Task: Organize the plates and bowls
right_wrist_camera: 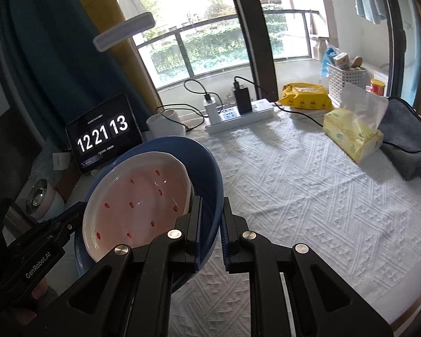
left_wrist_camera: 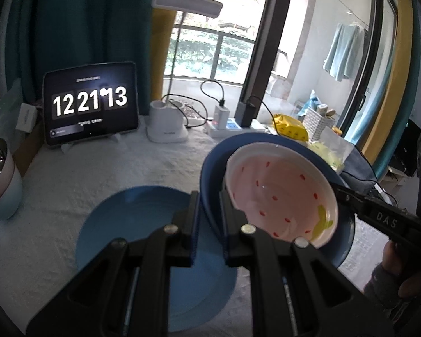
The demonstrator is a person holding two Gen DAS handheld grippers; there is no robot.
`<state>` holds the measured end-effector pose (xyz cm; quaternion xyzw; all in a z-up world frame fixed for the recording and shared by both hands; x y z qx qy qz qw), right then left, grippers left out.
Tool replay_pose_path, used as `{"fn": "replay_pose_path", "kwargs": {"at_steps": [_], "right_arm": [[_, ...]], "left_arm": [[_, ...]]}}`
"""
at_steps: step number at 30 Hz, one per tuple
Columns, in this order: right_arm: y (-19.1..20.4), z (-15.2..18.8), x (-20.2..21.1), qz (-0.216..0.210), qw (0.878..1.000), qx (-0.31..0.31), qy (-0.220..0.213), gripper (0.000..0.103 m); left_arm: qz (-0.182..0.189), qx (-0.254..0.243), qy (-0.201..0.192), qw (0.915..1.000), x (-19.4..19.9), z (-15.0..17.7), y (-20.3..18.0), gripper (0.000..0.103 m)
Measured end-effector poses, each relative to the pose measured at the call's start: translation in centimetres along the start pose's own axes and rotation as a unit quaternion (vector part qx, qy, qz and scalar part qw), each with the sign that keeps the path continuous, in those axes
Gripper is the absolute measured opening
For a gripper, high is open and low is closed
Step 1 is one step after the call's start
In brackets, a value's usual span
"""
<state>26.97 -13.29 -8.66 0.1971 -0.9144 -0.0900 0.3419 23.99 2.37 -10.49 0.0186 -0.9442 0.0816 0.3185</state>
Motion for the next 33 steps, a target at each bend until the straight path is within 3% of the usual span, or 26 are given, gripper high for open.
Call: {"fn": "replay_pose_path", "kwargs": {"at_steps": [33], "right_arm": [[8.7,3.1,-7.3,-0.044,0.996,0.045,0.062,0.015]], "left_arm": [[-0.058,0.057,0.022,0.9964,0.3,3.1,10.3,0.012]]}}
Point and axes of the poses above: each gripper's, at about its wrist camera, not at the fingertips, and x roughly against the way its jaws point, y to its left, z to its underside, the point moved 8 cm from there along -x, roughly the way its jaws point, and after that the axes turned 7 degrees about -z, right-handed, at the moved point
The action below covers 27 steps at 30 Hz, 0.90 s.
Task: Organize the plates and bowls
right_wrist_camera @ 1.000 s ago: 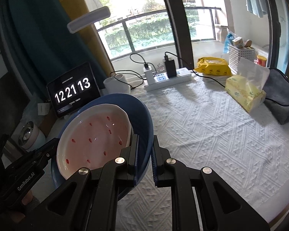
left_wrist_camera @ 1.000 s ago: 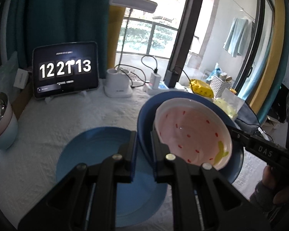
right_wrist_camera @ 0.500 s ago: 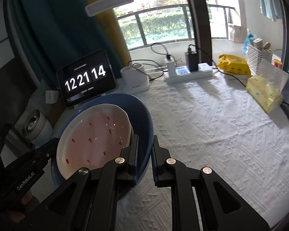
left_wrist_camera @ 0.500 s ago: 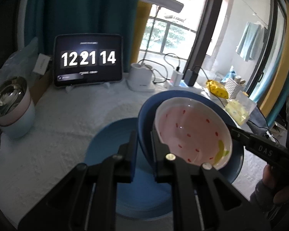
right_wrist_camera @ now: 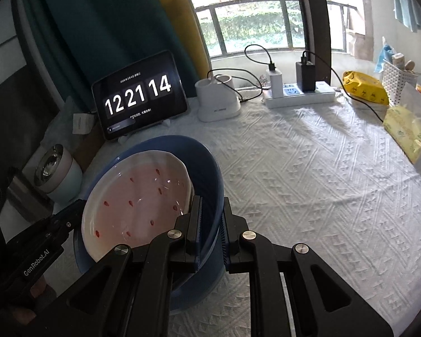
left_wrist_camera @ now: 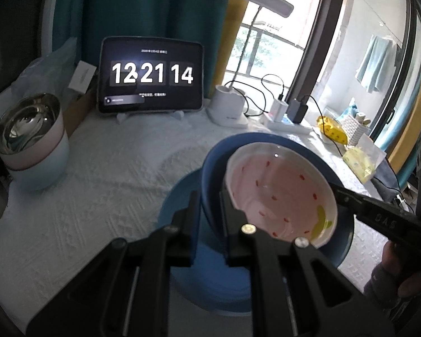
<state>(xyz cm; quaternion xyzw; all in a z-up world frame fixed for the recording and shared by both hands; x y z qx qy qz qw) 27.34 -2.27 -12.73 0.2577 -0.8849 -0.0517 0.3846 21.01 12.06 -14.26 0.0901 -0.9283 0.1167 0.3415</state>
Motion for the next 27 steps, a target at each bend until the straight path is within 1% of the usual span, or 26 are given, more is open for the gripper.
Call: {"fn": "replay_pose_path", "kwargs": {"at_steps": [7,21,27], "right_arm": [[0.5,0.4,-1.0,0.003,1.000,0.002,0.014,0.015],[0.6,0.9,-0.9,0.003,1.000,0.004,0.016,0.015],[0.7,1.1,-0.8,0.012,1.000,0.016,0.017,0.016]], "left_arm": [[-0.003,0.004,-0.005,1.0000,0.2,-0.4,0.7,0.012],[-0.008,-0.003,-0.006,0.9999,0.6,0.1,0.7,0.012],[-0.019,-0.003,-0.016,0.9997,0.8,0.2,0.7,0.016]]}}
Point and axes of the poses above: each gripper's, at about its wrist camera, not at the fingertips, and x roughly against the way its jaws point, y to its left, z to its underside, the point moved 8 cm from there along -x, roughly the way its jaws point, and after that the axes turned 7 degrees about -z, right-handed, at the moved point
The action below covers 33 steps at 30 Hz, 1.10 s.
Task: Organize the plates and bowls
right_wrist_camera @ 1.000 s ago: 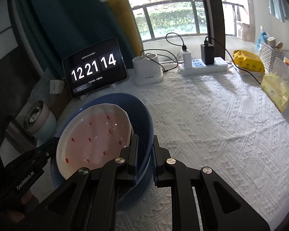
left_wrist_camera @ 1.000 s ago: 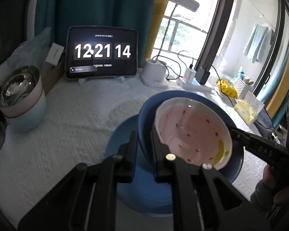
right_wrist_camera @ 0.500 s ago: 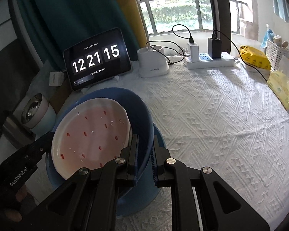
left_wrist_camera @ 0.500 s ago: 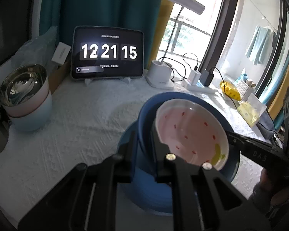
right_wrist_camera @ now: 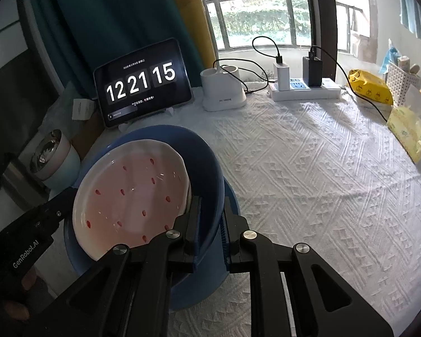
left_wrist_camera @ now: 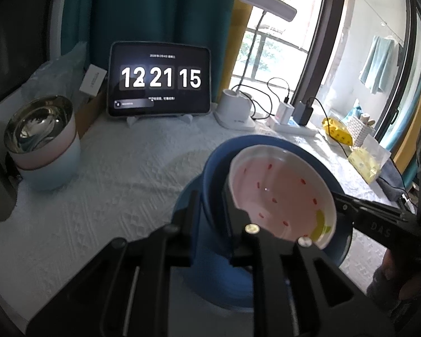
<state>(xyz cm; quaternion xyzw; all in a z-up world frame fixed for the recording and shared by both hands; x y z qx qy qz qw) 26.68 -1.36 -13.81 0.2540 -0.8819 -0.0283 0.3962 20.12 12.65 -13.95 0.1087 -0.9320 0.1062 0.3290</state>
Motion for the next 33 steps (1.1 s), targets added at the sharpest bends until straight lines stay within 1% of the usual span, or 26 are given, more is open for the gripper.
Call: {"fn": "replay_pose_path", "kwargs": {"at_steps": [6,8,12,14,18,20,21,22,24,26,28,32,33], "right_arm": [[0.3,0.4,0.5,0.010,1.000,0.026,-0.003,0.017],[0.2,0.5,0.7,0.017,0.999,0.031,-0.005,0.023],[-0.1,0.6,1.3,0.020,0.999,0.029,-0.008,0.029],[-0.2,0.7,1.6,0.023,0.999,0.032,-0.011,0.036],[-0.3,1.1,2.3,0.024,0.999,0.031,-0.014,0.045],[-0.3,1.3,2.7,0.028,0.999,0.034,-0.018,0.050],[-0.2,1.4,3.0,0.028,0.999,0.037,-0.020,0.050],[-0.2,1.5,3.3,0.028,0.999,0.039,-0.022,0.051],[-0.2,1.6,3.8,0.030,0.998,0.042,-0.025,0.052],[-0.2,1.7,4.3,0.032,0.998,0.046,-0.029,0.052],[-0.2,1.9,4.9,0.037,0.997,0.051,-0.035,0.053],[-0.2,2.2,5.9,0.039,0.997,0.054,-0.042,0.055],[-0.1,2.3,6.1,0.040,0.997,0.057,-0.044,0.056]], "left_arm": [[-0.013,-0.012,-0.011,0.9998,0.6,0.2,-0.2,0.016],[-0.016,-0.010,-0.013,0.9997,0.9,0.5,-0.2,0.016],[-0.020,-0.011,-0.010,0.9997,1.3,1.2,-0.3,0.016],[-0.020,-0.015,-0.013,0.9996,1.7,1.4,-0.5,0.017],[-0.020,-0.026,-0.023,0.9992,2.7,1.6,-1.0,0.019],[-0.021,-0.029,-0.027,0.9990,3.1,1.7,-1.2,0.021],[-0.020,-0.029,-0.026,0.9990,3.3,1.8,-1.4,0.028],[-0.019,-0.029,-0.026,0.9991,3.4,1.9,-1.5,0.041],[-0.017,-0.029,-0.031,0.9990,3.9,2.1,-1.8,0.051],[-0.016,-0.033,-0.034,0.9988,4.3,2.2,-2.2,0.053],[-0.014,-0.033,-0.037,0.9987,4.8,2.3,-2.5,0.062],[-0.013,-0.033,-0.045,0.9983,5.7,2.5,-2.8,0.069],[-0.013,-0.033,-0.047,0.9982,5.9,2.5,-2.9,0.072]]}}
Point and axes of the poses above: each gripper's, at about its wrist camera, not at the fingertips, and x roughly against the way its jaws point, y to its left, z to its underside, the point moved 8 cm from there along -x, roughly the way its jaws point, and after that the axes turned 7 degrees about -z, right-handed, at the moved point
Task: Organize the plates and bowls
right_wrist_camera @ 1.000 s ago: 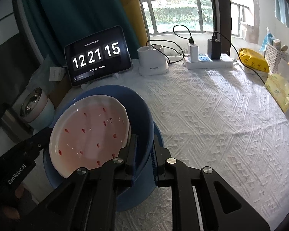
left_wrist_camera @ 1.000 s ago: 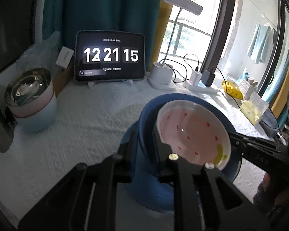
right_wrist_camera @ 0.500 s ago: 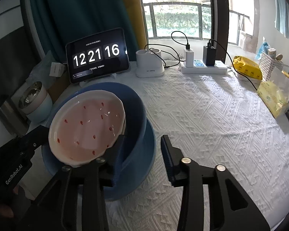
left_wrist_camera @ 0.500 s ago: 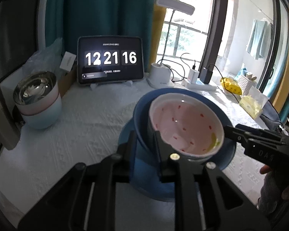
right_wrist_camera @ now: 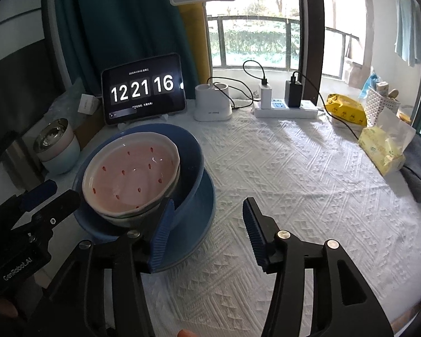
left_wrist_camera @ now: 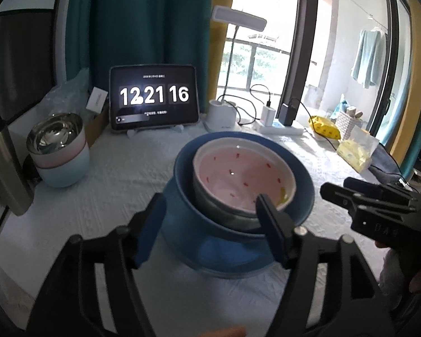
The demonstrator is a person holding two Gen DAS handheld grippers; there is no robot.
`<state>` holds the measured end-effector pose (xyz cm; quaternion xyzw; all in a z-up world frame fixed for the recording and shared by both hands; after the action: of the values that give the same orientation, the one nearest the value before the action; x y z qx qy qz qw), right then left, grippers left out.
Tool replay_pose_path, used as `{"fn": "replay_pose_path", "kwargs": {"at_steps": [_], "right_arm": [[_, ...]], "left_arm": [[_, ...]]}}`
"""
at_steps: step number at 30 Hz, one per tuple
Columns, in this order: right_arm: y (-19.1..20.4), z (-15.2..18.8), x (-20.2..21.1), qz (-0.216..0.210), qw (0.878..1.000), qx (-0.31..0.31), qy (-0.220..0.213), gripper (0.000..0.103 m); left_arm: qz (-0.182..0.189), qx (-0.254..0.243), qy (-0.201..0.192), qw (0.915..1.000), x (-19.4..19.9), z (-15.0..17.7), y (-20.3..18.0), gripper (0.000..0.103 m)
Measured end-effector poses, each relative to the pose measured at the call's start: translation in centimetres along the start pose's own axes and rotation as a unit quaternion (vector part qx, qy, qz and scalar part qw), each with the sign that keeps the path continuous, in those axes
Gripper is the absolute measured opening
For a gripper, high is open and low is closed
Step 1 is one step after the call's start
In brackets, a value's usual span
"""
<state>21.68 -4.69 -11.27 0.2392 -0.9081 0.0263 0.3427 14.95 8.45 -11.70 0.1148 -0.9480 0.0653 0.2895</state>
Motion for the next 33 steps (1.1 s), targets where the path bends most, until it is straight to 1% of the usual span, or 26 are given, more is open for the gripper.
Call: {"fn": "replay_pose_path", "kwargs": {"at_steps": [1,3,6,11,15,18,22,27,33], "right_arm": [[0.1,0.1,0.3,0.000,1.000,0.004,-0.002,0.057],[0.0,0.2,0.8,0.002,1.000,0.008,-0.005,0.057],[-0.1,0.4,1.8,0.005,1.000,0.012,-0.016,0.057],[-0.4,0.7,3.3,0.010,1.000,0.006,-0.029,0.058],[-0.7,1.1,4.8,0.015,0.999,0.006,-0.040,0.058],[-1.1,1.3,6.3,0.024,0.998,0.004,-0.054,0.058],[-1.9,1.2,8.4,0.039,0.996,0.000,-0.075,0.058],[-3.0,0.7,11.7,0.053,0.992,-0.010,-0.112,0.058],[-3.8,0.1,15.0,0.066,0.987,-0.007,-0.147,0.059]], "left_arm": [[0.000,0.000,-0.002,1.0000,0.3,0.0,-0.2,0.076],[0.006,0.000,-0.005,1.0000,0.7,0.0,-0.5,0.079],[0.009,-0.001,-0.008,0.9999,1.5,0.1,-1.1,0.081],[-0.010,-0.003,-0.030,0.9995,3.2,-0.4,-1.6,0.083],[-0.001,-0.007,-0.053,0.9986,5.0,-1.0,-2.4,0.086],[0.007,-0.024,-0.065,0.9976,6.1,-1.2,-3.4,0.086],[0.020,-0.032,-0.074,0.9965,7.2,-1.9,-4.4,0.086],[0.028,-0.049,-0.108,0.9925,9.6,-3.1,-5.7,0.086],[0.033,-0.057,-0.134,0.9888,11.9,-3.8,-6.6,0.086]]}}
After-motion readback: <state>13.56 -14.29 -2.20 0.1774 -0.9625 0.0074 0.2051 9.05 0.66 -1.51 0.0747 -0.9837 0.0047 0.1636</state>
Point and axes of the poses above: each gripper's, at about its wrist camera, not at the fingertips, and x roughly against the way its jaws point, y to its left, z to its underside, the point moved 8 cm from there along -x, roughly the way its jaws point, and after that the axes turned 7 degrees about -z, right-handed, at the moved point
